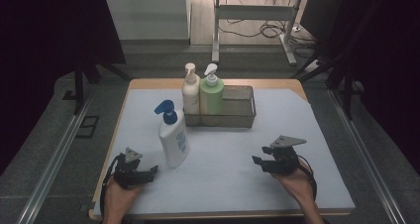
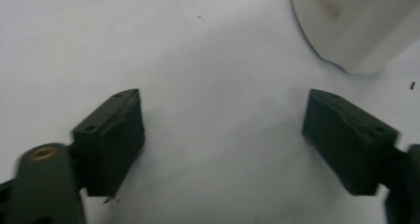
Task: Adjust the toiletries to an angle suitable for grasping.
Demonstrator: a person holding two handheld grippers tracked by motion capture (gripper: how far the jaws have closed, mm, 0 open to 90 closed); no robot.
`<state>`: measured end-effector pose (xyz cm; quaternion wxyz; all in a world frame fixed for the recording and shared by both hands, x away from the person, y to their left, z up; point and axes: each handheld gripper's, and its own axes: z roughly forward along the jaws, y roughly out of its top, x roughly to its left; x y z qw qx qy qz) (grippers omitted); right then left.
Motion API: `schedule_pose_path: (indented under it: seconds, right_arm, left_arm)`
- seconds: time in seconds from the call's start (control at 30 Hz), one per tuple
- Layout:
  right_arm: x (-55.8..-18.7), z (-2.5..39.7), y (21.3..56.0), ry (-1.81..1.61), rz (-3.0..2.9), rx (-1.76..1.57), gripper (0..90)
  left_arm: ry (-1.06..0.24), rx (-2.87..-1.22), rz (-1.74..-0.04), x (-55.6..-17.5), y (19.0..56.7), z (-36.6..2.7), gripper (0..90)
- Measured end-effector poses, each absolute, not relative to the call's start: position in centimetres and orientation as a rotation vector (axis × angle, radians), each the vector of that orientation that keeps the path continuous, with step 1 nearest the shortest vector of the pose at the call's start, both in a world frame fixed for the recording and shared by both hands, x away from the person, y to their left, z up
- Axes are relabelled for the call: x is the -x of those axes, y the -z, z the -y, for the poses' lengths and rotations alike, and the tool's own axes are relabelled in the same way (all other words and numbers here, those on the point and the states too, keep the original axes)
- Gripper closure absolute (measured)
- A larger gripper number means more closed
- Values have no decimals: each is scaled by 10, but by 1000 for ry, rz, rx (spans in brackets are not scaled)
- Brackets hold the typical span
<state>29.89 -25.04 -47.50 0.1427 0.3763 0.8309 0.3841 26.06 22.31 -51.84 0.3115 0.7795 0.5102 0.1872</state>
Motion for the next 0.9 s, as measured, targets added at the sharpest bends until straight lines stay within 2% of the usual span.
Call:
schedule_pose_path:
  seconds: [0.03, 0.1, 0.13, 0.2, 0.43, 0.47, 0.53, 0.57, 0.67, 0.8, 0.87, 0.9]
  right_arm:
    - [-299, 251, 476, -1113, -2410, -1088, 498]
    - [-299, 253, 478, -1114, -2418, -1087, 555]
    - [-299, 255, 478, -1127, -2414, -1073, 581]
    - [-299, 256, 478, -1126, -2410, -1071, 606]
    - [-299, 259, 482, -1109, -2441, -1041, 663]
    - [-299, 259, 483, -1106, -2437, -1047, 676]
    - [-299, 257, 483, -1098, -2437, -1050, 701]
    - [-299, 257, 483, -1098, -2437, -1050, 701]
    - [-298, 254, 484, -1085, -2436, -1054, 733]
    - [-298, 252, 484, -1071, -2439, -1065, 701]
    - [-298, 251, 486, -1053, -2420, -1079, 570]
    - [-298, 251, 486, -1044, -2415, -1079, 537]
  left_arm:
    - [-494, -2056, -1342, -261, 517, -223, 319]
    - [-501, -2049, -1339, -261, 515, -222, 349]
    - [-493, -2040, -1333, -262, 514, -222, 424]
    - [-487, -2020, -1321, -263, 510, -221, 436]
    - [-454, -2024, -1279, -271, 504, -213, 651]
    - [-447, -2041, -1265, -274, 504, -209, 726]
    - [-438, -2045, -1259, -275, 504, -207, 798]
    - [-433, -2047, -1253, -276, 504, -206, 798]
    - [-427, -2043, -1245, -280, 502, -202, 892]
    - [-423, -2041, -1236, -283, 500, -198, 896]
    - [-421, -2045, -1230, -284, 500, -195, 897]
    - [-420, -2058, -1219, -286, 500, -192, 897]
